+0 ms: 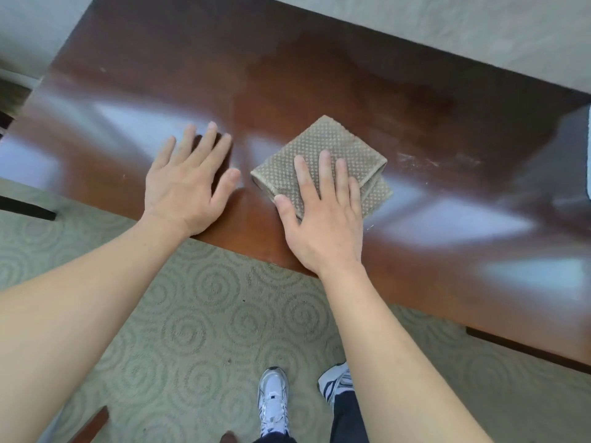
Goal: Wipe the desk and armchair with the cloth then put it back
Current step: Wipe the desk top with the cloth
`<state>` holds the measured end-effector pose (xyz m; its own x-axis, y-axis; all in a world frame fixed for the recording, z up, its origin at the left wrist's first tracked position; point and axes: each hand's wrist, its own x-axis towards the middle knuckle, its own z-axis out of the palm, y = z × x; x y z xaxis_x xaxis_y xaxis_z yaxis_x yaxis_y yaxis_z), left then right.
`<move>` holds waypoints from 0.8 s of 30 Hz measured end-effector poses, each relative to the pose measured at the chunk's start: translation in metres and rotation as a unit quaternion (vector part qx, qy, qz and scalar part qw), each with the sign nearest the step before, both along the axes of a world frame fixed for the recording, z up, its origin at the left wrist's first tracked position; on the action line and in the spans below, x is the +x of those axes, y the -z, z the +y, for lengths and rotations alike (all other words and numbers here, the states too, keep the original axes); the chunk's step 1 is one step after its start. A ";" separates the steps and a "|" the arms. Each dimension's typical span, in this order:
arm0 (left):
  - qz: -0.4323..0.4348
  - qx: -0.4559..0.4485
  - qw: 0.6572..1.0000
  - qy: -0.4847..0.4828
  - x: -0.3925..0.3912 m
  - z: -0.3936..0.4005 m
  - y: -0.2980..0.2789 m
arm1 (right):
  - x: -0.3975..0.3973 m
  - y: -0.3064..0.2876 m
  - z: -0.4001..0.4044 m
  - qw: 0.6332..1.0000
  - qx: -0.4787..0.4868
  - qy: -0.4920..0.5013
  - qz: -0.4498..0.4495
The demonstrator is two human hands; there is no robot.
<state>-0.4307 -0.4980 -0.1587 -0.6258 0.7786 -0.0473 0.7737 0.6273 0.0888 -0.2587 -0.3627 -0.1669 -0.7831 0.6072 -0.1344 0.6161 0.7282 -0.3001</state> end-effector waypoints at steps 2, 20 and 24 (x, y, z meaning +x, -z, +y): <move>-0.010 0.020 0.998 0.055 0.015 0.008 -0.002 | 0.019 0.000 -0.005 1.000 -0.006 0.004 -0.001; -0.053 -0.002 0.990 0.128 0.056 0.120 0.011 | 0.030 0.001 0.114 0.993 0.008 0.102 -0.055; -0.055 -0.007 0.992 0.114 0.056 0.124 0.011 | 0.003 -0.003 0.165 0.993 -0.009 0.093 -0.078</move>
